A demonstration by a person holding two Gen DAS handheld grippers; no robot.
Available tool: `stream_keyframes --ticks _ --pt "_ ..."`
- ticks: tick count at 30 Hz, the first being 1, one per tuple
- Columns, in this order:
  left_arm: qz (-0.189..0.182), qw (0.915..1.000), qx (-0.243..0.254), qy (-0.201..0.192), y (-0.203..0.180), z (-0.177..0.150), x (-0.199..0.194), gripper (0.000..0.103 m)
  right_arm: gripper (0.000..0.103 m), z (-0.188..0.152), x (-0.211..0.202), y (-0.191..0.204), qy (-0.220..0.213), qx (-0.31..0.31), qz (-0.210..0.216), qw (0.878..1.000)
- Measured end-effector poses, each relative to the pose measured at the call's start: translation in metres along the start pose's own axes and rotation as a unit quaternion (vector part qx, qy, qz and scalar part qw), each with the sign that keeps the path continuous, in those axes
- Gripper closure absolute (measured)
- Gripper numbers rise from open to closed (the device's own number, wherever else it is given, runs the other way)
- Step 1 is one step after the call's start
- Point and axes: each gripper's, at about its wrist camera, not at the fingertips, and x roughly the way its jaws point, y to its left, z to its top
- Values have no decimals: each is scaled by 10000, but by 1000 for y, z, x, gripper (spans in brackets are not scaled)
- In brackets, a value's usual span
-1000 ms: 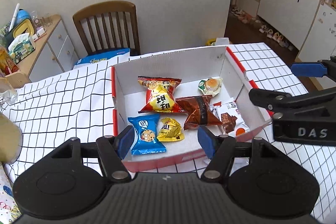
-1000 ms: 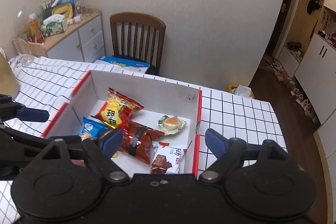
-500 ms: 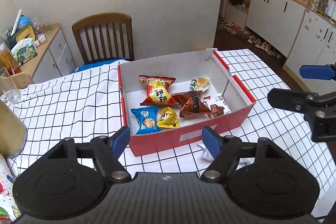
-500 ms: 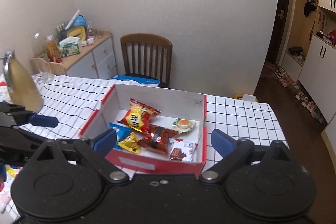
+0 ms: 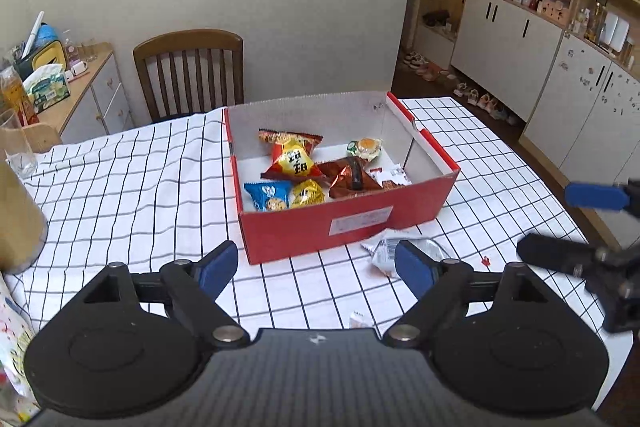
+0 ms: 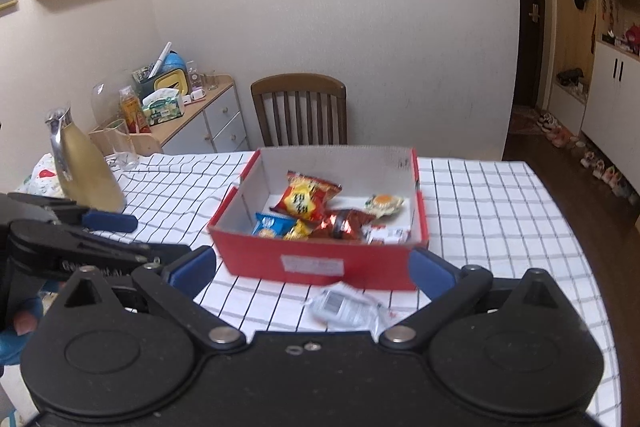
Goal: Organize snacks
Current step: 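Withdraw both open tools from the box toward the purple candy and sausage stick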
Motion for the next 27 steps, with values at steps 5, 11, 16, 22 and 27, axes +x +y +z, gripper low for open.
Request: stream_keyframes --ticks 5,11,16,22,27 --pt "107 9998 -145 55 6 -20 -2 17 0 -32 -3 10 97 -39 59 9999" --pt "254 9978 -550 263 20 -44 4 17 0 -66 2 20 344 -204 54 9992" --pt "389 9946 -760 592 28 -63 19 17 0 -92 10 24 669 -396 6 9970" --pt "465 9909 -850 933 30 -86 38 17 5 -120 25 26 1119 -488 79 9925" --pt "557 9873 -875 1203 30 -101 55 17 12 -136 34 29 1336 -728 226 9881"
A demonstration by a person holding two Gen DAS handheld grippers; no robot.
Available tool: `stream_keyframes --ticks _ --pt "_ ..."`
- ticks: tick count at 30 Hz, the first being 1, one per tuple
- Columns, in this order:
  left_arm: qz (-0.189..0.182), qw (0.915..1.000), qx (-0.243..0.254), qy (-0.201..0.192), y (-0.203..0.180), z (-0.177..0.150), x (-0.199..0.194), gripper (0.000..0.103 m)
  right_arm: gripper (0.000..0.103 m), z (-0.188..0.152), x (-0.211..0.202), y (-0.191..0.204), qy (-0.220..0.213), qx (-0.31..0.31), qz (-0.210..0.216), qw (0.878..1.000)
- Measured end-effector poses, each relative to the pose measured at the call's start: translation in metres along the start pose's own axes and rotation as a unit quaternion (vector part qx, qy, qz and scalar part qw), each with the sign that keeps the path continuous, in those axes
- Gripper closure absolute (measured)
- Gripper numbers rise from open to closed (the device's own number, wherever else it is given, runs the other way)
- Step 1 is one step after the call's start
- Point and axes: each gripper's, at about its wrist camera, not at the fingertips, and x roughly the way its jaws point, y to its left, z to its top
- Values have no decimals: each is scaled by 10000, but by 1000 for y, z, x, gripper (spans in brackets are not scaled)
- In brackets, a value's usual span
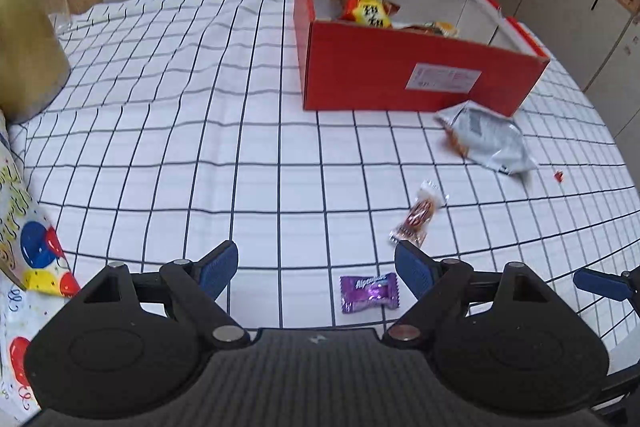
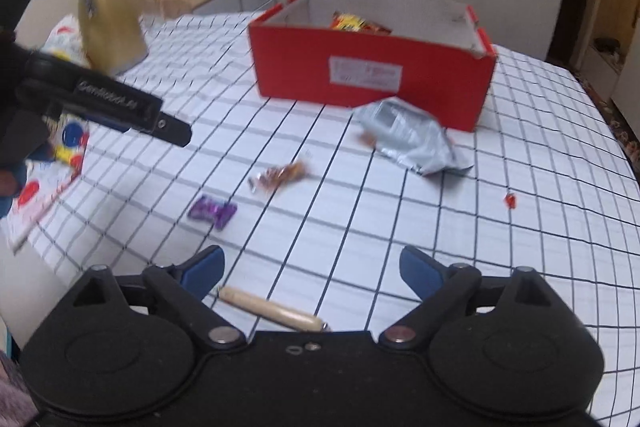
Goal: Organize snacks
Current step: 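Withdraw both open tools from the box toward the purple candy and sausage stick, then grasp the purple candy with the left tool while the right tool grasps the sausage stick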
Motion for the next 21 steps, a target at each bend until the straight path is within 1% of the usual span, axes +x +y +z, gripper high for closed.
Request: stream_keyframes --ticks 4,7,12,16,17,19,21 --pt "9 9998 39 206 -1 -6 13 17 18 -6 9 3 161 -180 177 9996" --pt "-5 9992 92 381 -4 -11 22 17 22 -9 15 8 270 -424 285 9983" --pt "-66 9982 -1 589 -8 -17 33 17 28 -13 24 13 469 -736 456 9951" --pt "-32 9976 417 549 -23 -23 35 17 41 -16 32 18 616 -979 589 9915" --pt "-43 9975 434 557 -25 -23 36 17 46 -17 33 20 649 -1057 613 9904" --pt "-105 9976 356 589 -26 -23 38 17 50 -19 36 23 682 -1197 620 9885" --pt "-101 9977 303 600 -25 -23 41 17 53 -20 38 24 703 -1294 626 9871"
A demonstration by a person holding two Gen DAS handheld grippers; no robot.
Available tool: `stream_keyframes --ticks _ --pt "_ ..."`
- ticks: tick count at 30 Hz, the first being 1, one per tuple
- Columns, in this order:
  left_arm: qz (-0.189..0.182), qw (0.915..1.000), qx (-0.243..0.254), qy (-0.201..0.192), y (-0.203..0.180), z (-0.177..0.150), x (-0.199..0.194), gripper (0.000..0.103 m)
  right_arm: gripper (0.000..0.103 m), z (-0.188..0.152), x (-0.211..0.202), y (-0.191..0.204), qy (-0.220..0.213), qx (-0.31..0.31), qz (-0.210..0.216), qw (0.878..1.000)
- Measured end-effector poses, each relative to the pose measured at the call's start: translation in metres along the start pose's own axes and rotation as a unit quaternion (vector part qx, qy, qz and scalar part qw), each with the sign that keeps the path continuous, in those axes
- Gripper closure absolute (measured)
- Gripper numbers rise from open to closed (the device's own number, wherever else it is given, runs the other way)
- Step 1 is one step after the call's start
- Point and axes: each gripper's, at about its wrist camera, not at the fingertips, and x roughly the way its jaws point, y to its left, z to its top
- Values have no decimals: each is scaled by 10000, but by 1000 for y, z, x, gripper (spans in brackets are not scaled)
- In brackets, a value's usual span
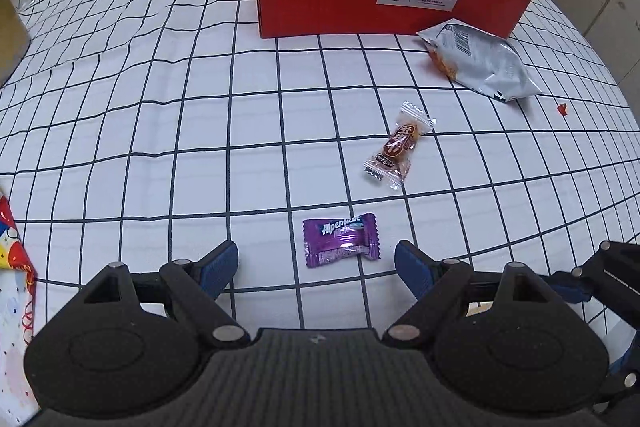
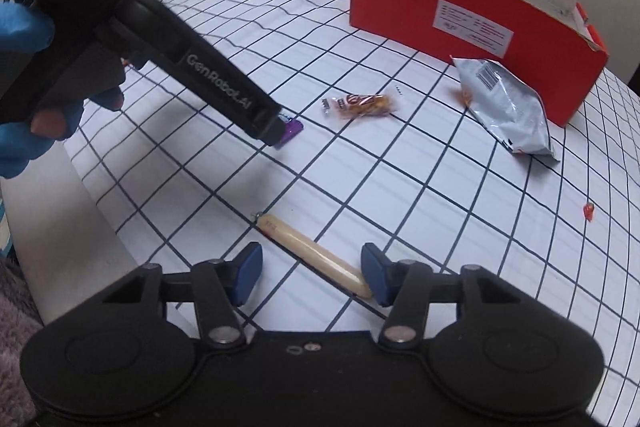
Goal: Organize snacks
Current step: 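Grasp the purple candy with the left tool while the right tool grasps the sausage stick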
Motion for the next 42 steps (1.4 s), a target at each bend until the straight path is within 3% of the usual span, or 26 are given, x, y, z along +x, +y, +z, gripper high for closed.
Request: stream_keyframes --ticks 6,9,11,13,14,15,23,28,42 --pt "-79 9999 -95 1 2 3 2 18 57 1 4 4 43 -127 2 9999" --pt "-89 9999 -36 -40 -2 4 2 19 65 -1 3 4 28 -141 -13 9999" --pt "-89 9999 57 -58 -6 5 2 27 75 -1 2 4 23 -105 -42 9999" --pt "-95 9998 156 -40 -9 5 4 29 80 -1 2 5 25 -113 -75 9999" --pt "-86 9998 192 -40 -11 5 4 33 81 -2 1 6 25 -123 -87 9999" --pt "-116 9997 219 -11 -12 4 5 44 82 -2 1 7 26 -142 -99 9998" --pt "-82 9998 204 -38 -13 6 4 70 91 -3 -1 14 50 -289 -185 9994" --pt "-93 9998 149 -40 -11 6 3 79 94 -2 0 17 51 -294 -250 9992" --pt "-113 9999 22 -98 -7 4 -14 81 94 -3 -18 -19 -174 959 -434 9943"
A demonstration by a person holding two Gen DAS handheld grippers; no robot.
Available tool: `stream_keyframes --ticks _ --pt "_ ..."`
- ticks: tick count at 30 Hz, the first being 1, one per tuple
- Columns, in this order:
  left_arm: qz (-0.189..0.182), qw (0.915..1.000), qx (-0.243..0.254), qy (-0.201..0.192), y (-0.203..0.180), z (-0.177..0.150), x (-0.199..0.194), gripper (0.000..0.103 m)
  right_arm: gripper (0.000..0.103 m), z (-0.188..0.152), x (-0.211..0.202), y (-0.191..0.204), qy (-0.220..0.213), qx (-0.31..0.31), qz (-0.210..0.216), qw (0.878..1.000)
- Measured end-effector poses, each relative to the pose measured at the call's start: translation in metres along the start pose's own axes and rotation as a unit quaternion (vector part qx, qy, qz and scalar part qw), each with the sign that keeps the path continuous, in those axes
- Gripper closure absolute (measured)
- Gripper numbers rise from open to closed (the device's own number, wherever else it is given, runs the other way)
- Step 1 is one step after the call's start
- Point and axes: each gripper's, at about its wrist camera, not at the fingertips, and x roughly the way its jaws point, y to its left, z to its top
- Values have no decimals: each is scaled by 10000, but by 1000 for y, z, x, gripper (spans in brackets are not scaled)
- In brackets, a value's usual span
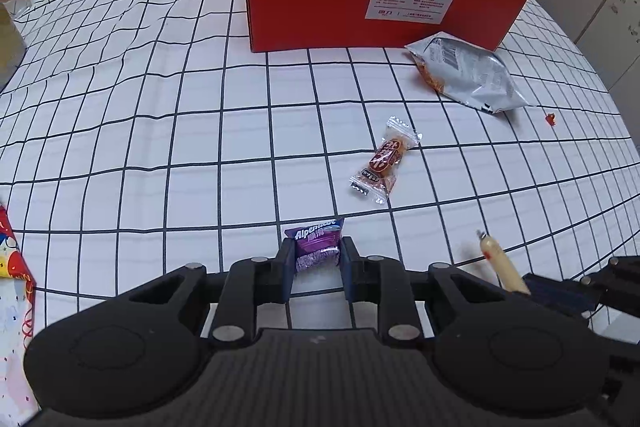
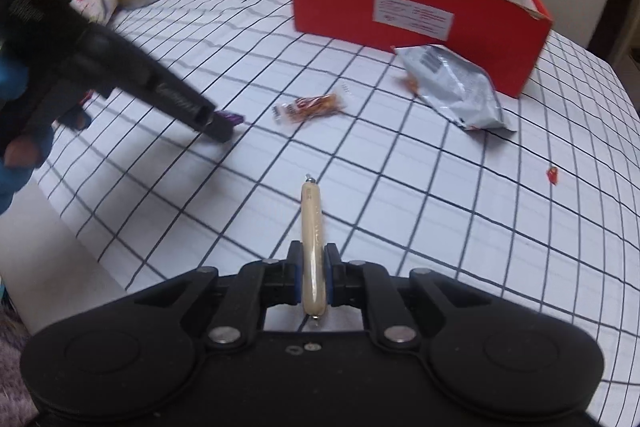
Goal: Organize snacks
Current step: 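Grasp the purple candy with the left tool while the right tool grasps the sausage stick, then carry the purple candy and sausage stick over the red box with both tools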
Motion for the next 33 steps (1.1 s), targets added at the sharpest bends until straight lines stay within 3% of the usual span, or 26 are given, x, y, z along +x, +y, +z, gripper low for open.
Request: stream_keyframes --ticks 15,33 --pt "-155 9992 -25 -371 -5 17 -42 81 94 34 -51 -22 -722 669 -224 9949" --pt "-190 9911 183 -1303 -15 97 -91 81 94 124 -83 -64 -1696 857 -432 9808"
